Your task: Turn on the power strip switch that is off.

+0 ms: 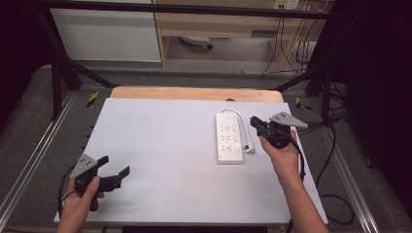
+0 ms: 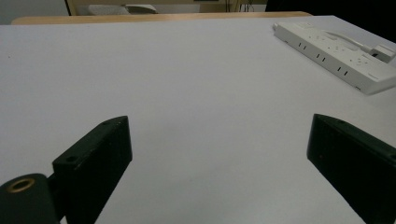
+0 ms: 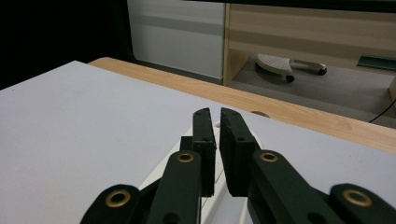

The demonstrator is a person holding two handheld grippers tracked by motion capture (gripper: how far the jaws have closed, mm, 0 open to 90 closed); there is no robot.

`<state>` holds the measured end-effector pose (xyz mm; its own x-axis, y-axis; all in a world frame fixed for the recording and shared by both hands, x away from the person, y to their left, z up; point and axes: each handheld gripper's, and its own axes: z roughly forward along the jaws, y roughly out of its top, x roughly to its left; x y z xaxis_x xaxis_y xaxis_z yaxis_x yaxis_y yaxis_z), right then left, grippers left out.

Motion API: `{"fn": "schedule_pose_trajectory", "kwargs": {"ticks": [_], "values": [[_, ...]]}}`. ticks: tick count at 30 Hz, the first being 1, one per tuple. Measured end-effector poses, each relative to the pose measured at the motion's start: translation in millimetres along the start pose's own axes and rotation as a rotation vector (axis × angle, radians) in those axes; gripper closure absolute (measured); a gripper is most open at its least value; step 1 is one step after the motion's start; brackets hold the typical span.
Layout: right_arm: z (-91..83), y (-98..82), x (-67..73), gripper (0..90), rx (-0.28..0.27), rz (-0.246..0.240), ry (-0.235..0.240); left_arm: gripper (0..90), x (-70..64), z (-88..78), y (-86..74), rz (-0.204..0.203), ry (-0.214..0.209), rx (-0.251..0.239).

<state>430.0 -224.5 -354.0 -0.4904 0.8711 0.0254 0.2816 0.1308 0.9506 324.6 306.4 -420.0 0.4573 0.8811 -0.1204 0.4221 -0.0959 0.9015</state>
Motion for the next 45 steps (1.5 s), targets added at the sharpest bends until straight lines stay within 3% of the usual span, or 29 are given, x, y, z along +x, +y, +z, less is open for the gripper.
{"fn": "schedule_pose_trajectory", "kwargs": {"ticks": [13, 26, 45], "values": [[19.6, -3.5, 4.2, 90.0, 0.028, 0.025, 0.005, 6.5, 0.2, 0.2, 0.1, 0.001, -0.001, -0.001], [35.2, -10.2, 11.5, 90.0, 0.089, -0.003, 0.019, 6.5, 0.4, -0.2, 0.3, 0.003, -0.001, 0.0], [41.4, -30.4, 14.2, 90.0, 0.16, -0.008, 0.02, 6.5, 0.5, -0.1, 0.2, -0.001, 0.0, -0.002]]}}
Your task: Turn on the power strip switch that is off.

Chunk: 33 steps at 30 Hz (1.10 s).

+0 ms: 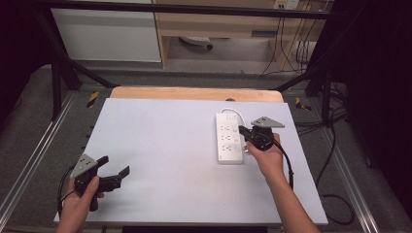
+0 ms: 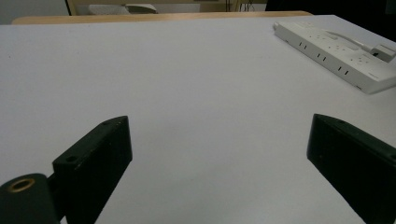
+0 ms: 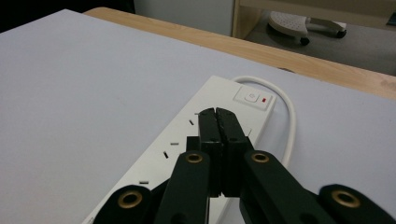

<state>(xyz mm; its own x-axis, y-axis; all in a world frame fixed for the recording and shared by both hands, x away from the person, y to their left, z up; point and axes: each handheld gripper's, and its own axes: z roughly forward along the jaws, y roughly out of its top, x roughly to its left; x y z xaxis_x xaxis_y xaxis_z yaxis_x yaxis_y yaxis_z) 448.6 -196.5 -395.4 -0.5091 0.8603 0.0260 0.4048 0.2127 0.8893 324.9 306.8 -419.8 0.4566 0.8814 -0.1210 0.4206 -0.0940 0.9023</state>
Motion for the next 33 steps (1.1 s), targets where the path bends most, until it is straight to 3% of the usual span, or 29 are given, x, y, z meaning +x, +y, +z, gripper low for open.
{"fn": "schedule_pose_trajectory", "kwargs": {"ticks": [33], "values": [[14.9, -33.3, 1.7, 90.0, 0.071, 0.023, -0.001, 6.5, -0.2, 0.0, -0.3, 0.001, 0.001, 0.005]]}}
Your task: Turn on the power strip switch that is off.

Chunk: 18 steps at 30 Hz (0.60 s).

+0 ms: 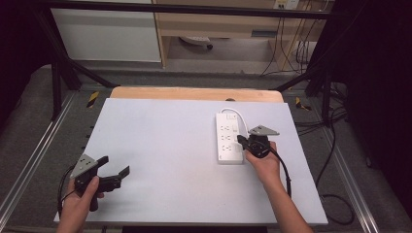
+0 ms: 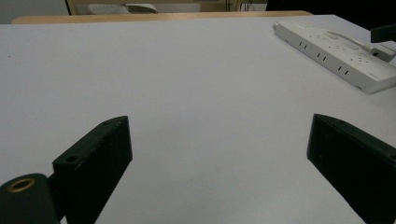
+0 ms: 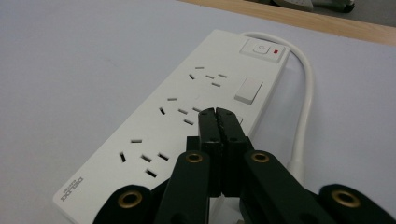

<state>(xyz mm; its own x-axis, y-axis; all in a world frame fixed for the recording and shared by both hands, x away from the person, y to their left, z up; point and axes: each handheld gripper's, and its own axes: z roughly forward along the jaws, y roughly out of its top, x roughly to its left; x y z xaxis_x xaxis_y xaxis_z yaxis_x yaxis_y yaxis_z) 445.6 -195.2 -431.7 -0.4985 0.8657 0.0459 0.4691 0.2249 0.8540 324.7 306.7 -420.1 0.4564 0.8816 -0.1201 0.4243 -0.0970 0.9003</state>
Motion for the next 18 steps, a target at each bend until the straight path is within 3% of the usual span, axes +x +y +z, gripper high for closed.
{"fn": "schedule_pose_trajectory", "kwargs": {"ticks": [18], "values": [[4.6, -8.6, 3.2, 90.0, 0.009, 0.008, 0.008, 6.5, 0.1, 0.4, -0.2, -0.001, -0.002, -0.003]]}}
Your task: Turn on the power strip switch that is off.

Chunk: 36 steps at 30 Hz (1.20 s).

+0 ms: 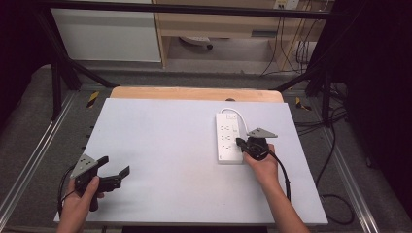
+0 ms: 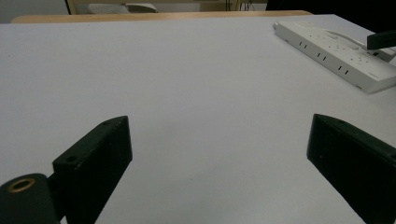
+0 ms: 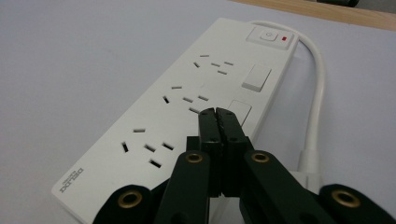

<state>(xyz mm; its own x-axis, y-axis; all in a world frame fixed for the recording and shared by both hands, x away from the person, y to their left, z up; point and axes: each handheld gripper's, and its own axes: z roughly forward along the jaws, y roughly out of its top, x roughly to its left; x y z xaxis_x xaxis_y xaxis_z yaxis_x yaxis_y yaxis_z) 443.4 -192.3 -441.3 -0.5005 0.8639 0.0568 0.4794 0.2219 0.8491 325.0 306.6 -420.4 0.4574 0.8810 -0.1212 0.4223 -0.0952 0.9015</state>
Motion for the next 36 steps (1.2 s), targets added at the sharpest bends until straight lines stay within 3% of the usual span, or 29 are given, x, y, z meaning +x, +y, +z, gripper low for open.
{"fn": "schedule_pose_trajectory", "kwargs": {"ticks": [36], "values": [[2.4, -6.6, 0.8, 90.0, -0.017, 0.012, 0.004, 6.5, 0.0, -0.4, 0.0, 0.004, 0.002, 0.005]]}}
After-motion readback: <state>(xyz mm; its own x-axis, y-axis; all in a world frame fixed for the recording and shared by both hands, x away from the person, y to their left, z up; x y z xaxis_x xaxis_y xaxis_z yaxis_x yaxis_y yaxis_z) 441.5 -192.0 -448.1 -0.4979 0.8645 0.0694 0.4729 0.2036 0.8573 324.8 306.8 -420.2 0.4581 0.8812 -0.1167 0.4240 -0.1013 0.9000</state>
